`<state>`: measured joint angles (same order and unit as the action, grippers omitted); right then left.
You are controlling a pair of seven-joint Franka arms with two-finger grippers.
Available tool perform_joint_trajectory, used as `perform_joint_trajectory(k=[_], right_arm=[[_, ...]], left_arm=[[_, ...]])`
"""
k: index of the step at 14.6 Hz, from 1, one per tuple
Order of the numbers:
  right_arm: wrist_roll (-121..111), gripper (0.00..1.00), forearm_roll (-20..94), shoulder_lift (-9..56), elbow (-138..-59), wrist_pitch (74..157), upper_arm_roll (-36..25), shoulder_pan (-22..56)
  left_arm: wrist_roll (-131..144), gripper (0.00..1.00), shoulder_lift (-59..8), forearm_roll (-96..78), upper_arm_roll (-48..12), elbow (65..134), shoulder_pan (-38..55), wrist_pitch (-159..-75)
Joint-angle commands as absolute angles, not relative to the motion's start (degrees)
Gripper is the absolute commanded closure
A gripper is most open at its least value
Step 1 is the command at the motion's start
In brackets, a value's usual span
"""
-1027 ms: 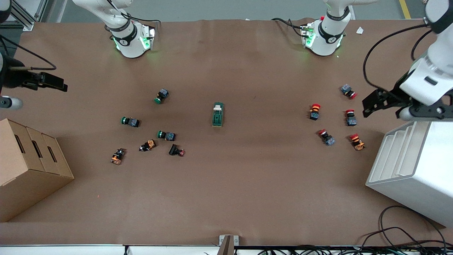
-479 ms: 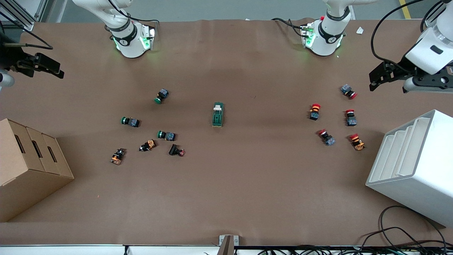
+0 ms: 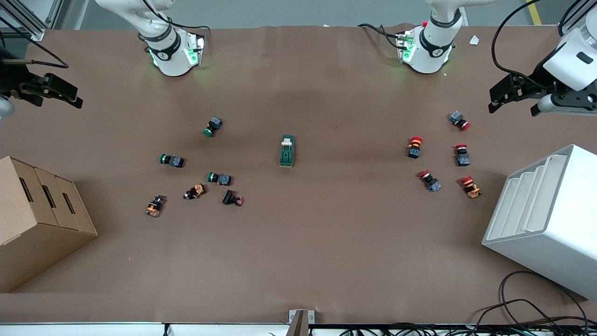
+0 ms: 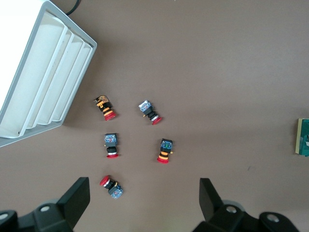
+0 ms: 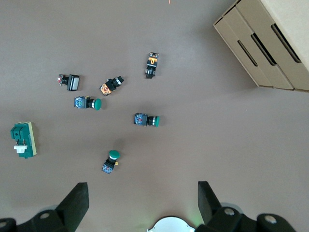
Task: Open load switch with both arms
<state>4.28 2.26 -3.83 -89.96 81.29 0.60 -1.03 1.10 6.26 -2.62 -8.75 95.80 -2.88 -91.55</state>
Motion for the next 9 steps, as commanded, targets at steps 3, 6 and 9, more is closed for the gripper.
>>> perform_joint_trajectory(k=[3,6,9], right_arm=[[1.1,0.0,2.4,-4.9,-91.6,82.9,-0.3,-0.4],[1.0,0.0,2.4,-4.9,-91.6,83.0,-0.3,-0.4],[1.0,0.0,2.4,-4.9,-91.6,83.0,-0.3,-0.4]], left_arm=[[1.1,0.0,6.6,-0.9,-9.7,94.5,-3.0,-89.9],[1.1,0.0,5.9,0.3,-9.7,94.2,-3.2,-89.8],[1.1,0.0,5.8,0.4,-9.7,93.6,-3.0,-89.7]])
